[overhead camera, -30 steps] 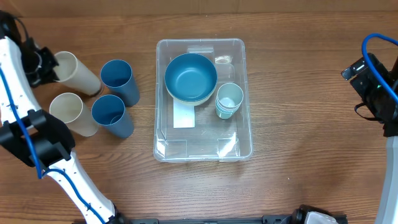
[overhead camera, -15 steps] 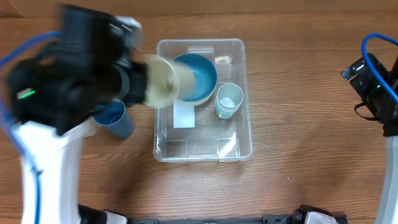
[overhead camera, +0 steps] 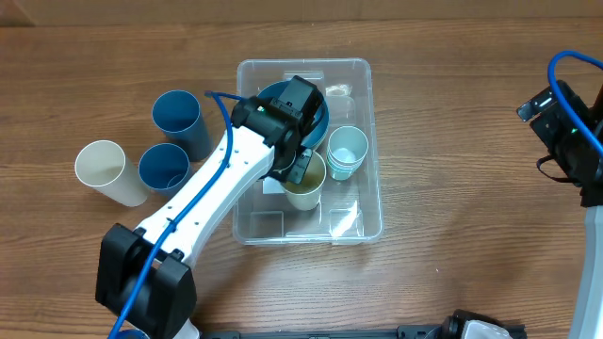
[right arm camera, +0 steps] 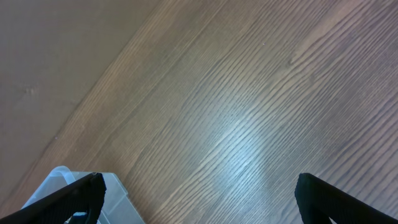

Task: Pack container
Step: 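Place the tall cream cup upright in the bin beside the small cups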

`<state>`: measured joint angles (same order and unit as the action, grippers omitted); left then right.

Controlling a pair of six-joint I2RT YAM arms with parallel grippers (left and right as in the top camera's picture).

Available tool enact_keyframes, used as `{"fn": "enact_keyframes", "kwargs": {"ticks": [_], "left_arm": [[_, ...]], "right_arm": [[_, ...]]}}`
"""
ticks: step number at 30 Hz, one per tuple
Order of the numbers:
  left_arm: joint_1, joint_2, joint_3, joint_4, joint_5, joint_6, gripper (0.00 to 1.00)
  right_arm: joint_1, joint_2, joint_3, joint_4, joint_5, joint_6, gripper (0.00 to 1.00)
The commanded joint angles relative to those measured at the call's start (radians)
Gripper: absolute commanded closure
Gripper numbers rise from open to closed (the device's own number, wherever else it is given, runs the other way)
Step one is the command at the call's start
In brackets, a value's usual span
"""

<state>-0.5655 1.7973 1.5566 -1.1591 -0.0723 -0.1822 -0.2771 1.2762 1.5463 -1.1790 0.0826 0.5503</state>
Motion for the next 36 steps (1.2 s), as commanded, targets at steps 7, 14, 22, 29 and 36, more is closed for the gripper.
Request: {"fn": "enact_keyframes", "kwargs": {"ticks": [7,14,22,29,36], "left_arm": [[-0.03,0.05,0.012,0.091,-0.013,-0.032,0.85],[-0.029,0.05,0.119,0.076,-0.029,-0.035,0.72],[-0.029,0.05,0.21,0.008,-0.043,-0.034,0.59],[-0.029,0.05,0.209,-0.095,-0.043,-0.04,0.5],[-0.022,0.079,0.132,-0.034,-0.094,-0.077,0.82]], "right_arm": [[-0.005,-0.006,0.007,0.004,0.005,0.004,0.0],[-0.005,-0.006,0.007,0.004,0.005,0.004,0.0],[-0.005,-0.006,0.007,0.004,0.005,0.004,0.0],[-0.005,-0.006,0.007,0.004,0.005,0.004,0.0],[-0.005,-0.006,0.007,0.004,0.005,0.004,0.0]]}}
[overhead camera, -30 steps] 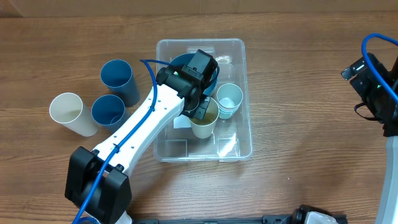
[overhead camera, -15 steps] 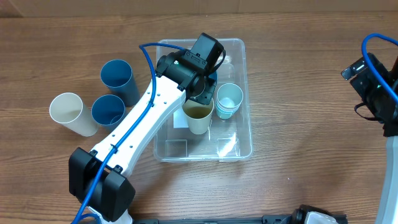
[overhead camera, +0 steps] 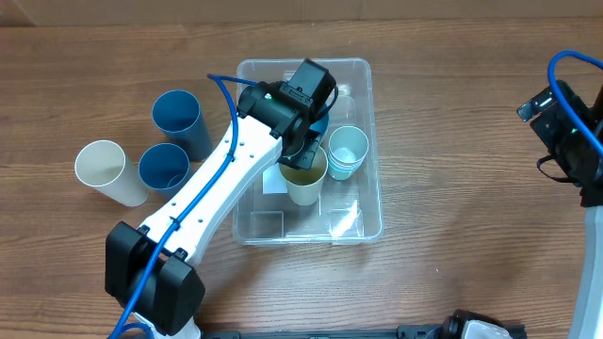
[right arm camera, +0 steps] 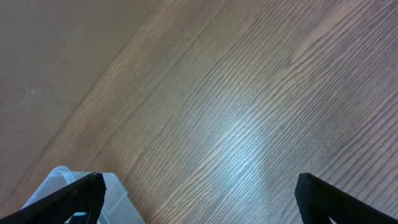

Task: Pack container
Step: 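Place the tall cream cup upright in the bin beside the small cups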

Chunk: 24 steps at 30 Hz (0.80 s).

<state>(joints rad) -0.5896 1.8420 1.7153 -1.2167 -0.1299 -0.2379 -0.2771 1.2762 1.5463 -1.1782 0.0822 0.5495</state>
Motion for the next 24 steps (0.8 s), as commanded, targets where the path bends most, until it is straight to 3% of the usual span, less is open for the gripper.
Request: {"fn": "enact_keyframes", "kwargs": {"ticks": [1,6,10,11,14,16,24], "left_arm": [[0.008,0.041,-0.027,0.04,-0.036,-0.021,0.85],[0.032,0.041,-0.024,0.154,-0.038,0.016,0.94],[0.034,0.041,-0.024,0.159,-0.037,0.029,0.94],[0.033,0.041,-0.024,0.151,-0.033,0.029,0.91],[0.033,0.041,-0.009,0.083,-0.026,0.021,0.6],[0.033,0.04,0.013,0.041,-0.026,0.018,0.46],[0.056,-0.111,0.281,-0.192,-0.061,-0.023,0.27]], "right_arm": [[-0.005,-0.006,0.007,0.003,0.006,0.004,0.0],[-0.005,-0.006,0.007,0.003,0.006,0.005,0.0],[-0.005,-0.006,0.007,0.003,0.006,0.004,0.0],[-0.005,-0.006,0.007,0.003,0.006,0.004,0.0],[-0.005,-0.006,0.007,0.003,0.006,0.005,0.0],[-0.005,-0.006,0.007,0.003,0.006,0.005,0.0],[-0.005,-0.006,0.007,0.003,0.006,0.005,0.0]]}}
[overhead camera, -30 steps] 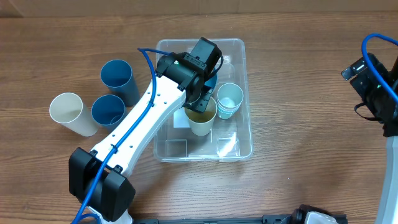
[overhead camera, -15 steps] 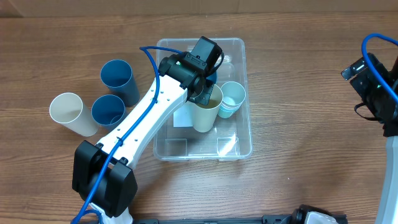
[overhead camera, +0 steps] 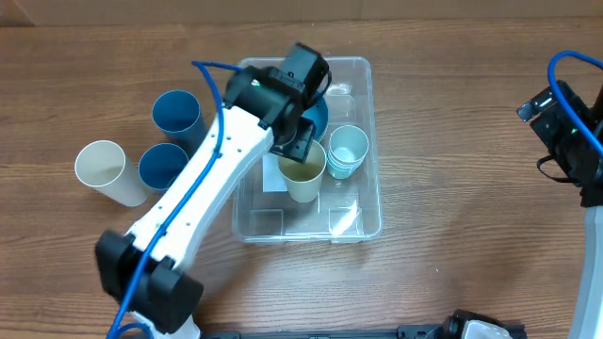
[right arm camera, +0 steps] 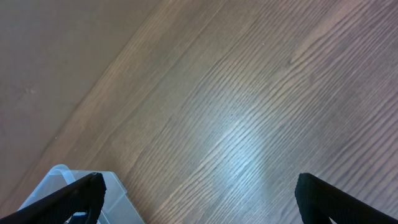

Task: Pack container
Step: 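Place the tall cream cup upright in the bin beside the small cups, then grasp the second tall cream cup with the left gripper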

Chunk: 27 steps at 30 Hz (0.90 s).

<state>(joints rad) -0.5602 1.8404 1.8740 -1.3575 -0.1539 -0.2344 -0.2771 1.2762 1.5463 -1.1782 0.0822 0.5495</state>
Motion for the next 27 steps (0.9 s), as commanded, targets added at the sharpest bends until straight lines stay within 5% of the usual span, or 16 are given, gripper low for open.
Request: {"fn": "enact_keyframes", "kwargs": {"ticks": [1,4,10,14,19,20,22,27], "left_arm": [[0.063,-0.144,0.176,-0.093,-0.078,-0.043,0.21],[0.334,-0.24,0.228,-0.156,-0.071,-0.081,0.12],[0.921,-0.192,0.15,-0.22,0.073,-0.104,0.12],[1.109,-0.122,-0.017,-0.137,0.173,-0.109,0.11],[1.128,-0.045,-0.309,0.081,0.285,-0.041,0.27],[1.128,-0.035,-0.345,0.105,0.285,-0.042,0.43],[1.129,-0.032,-0.374,0.124,0.288,-0.043,0.96],[1.127,-0.169,-0.209,0.024,0.3,-0.038,0.96]], "right_arm": [[-0.005,-0.006,0.007,0.003,0.006,0.005,0.0],[-0.005,-0.006,0.007,0.003,0.006,0.005,0.0],[-0.005,-0.006,0.007,0.003,0.006,0.005,0.0],[-0.005,-0.006,0.007,0.003,0.006,0.005,0.0],[-0.005,-0.006,0.007,0.003,0.006,0.005,0.0],[-0.005,-0.006,0.007,0.003,0.006,0.005,0.0],[-0.005,-0.006,0.007,0.003,0.006,0.005,0.0],[-0.005,-0.006,0.007,0.003,0.006,0.004,0.0]]}}
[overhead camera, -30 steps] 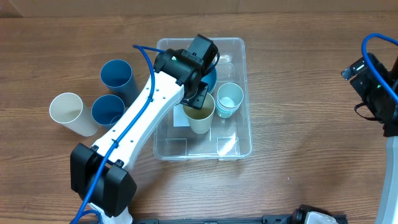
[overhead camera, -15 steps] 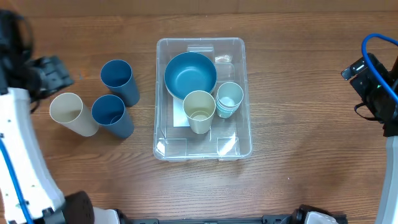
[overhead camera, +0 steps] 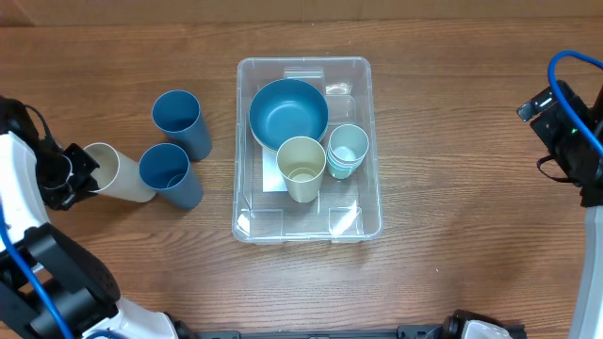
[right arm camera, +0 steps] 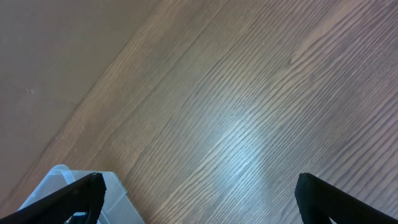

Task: Pack container
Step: 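Grasp the second tall cream cup with the left gripper, then stack the tall cream cup into the cream cup in the bin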

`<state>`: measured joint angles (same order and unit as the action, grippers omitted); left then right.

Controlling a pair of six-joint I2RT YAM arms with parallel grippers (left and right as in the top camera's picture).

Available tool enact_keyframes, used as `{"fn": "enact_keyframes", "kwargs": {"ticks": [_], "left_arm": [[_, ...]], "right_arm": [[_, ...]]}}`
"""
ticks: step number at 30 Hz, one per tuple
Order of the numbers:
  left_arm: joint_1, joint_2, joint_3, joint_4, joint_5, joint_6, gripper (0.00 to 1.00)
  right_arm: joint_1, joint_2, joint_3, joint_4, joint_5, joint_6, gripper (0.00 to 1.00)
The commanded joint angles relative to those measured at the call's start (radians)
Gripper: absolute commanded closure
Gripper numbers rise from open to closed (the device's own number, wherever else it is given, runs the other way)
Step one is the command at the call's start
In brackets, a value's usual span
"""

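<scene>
The clear plastic container sits mid-table and holds a blue bowl, a cream cup and a pale teal cup stack. Left of it stand two blue cups, and a white cup lies tilted beside them. My left gripper is at the far left, right against the white cup's open end; its jaws are too dark and small to read. My right gripper hangs open over bare wood at the right, holding nothing, with a container corner just inside its left finger.
The left arm runs along the table's left edge. The right arm stays at the right edge with its blue cable. A cardboard-coloured wall borders the table's far side.
My left arm has left the container, where it was over the bowl and cream cup, and now sits at the far left against the white cup. The cream cup stays in the container. The right arm is unchanged.
My left gripper was down in the container at the cream cup beside the bowl. It stayed over the bowl and cup at the two later moments, the cup standing upright by the teal stack. Now the arm is out at the white cup on the left.
</scene>
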<state>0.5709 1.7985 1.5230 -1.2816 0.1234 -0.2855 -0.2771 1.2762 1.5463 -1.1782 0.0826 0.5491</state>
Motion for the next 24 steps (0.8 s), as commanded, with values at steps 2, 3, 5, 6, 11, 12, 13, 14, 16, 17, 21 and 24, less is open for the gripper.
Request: {"fn": "enact_keyframes", "kwargs": {"ticks": [2,3,5,6,11,12,13,14,16,17,21,24], "left_arm": [[-0.034,-0.244,0.293,-0.129,0.004,0.021,0.96],[-0.08,-0.311,0.376,-0.163,-0.038,0.026,0.96],[-0.208,-0.405,0.466,-0.172,-0.072,0.063,0.96],[-0.281,-0.433,0.49,-0.163,-0.066,0.087,0.96],[-0.752,-0.423,0.488,-0.129,-0.01,0.23,0.96],[-0.84,-0.362,0.485,-0.133,-0.051,0.23,0.96],[-0.875,-0.319,0.485,-0.132,-0.055,0.23,0.96],[-0.9,-0.277,0.485,-0.131,-0.053,0.231,0.96],[-0.951,-0.179,0.485,-0.131,-0.038,0.242,0.96],[-0.967,-0.153,0.485,-0.136,-0.037,0.241,0.96],[-1.02,-0.099,0.485,-0.149,-0.037,0.237,0.96],[-1.025,-0.098,0.485,-0.213,-0.037,0.237,0.96]], "right_arm": [[-0.005,-0.006,0.007,0.003,0.005,0.005,0.0],[-0.005,-0.006,0.007,0.003,0.005,0.005,0.0],[-0.005,-0.006,0.007,0.003,0.005,0.005,0.0],[-0.005,-0.006,0.007,0.003,0.005,0.005,0.0],[-0.005,-0.006,0.007,0.003,0.005,0.005,0.0],[-0.005,-0.006,0.007,0.003,0.005,0.005,0.0],[-0.005,-0.006,0.007,0.003,0.005,0.005,0.0],[-0.005,-0.006,0.007,0.003,0.005,0.005,0.0],[-0.005,-0.006,0.007,0.003,0.005,0.005,0.0],[-0.005,-0.006,0.007,0.003,0.005,0.005,0.0],[-0.005,-0.006,0.007,0.003,0.005,0.005,0.0],[-0.005,-0.006,0.007,0.003,0.005,0.005,0.0]]}}
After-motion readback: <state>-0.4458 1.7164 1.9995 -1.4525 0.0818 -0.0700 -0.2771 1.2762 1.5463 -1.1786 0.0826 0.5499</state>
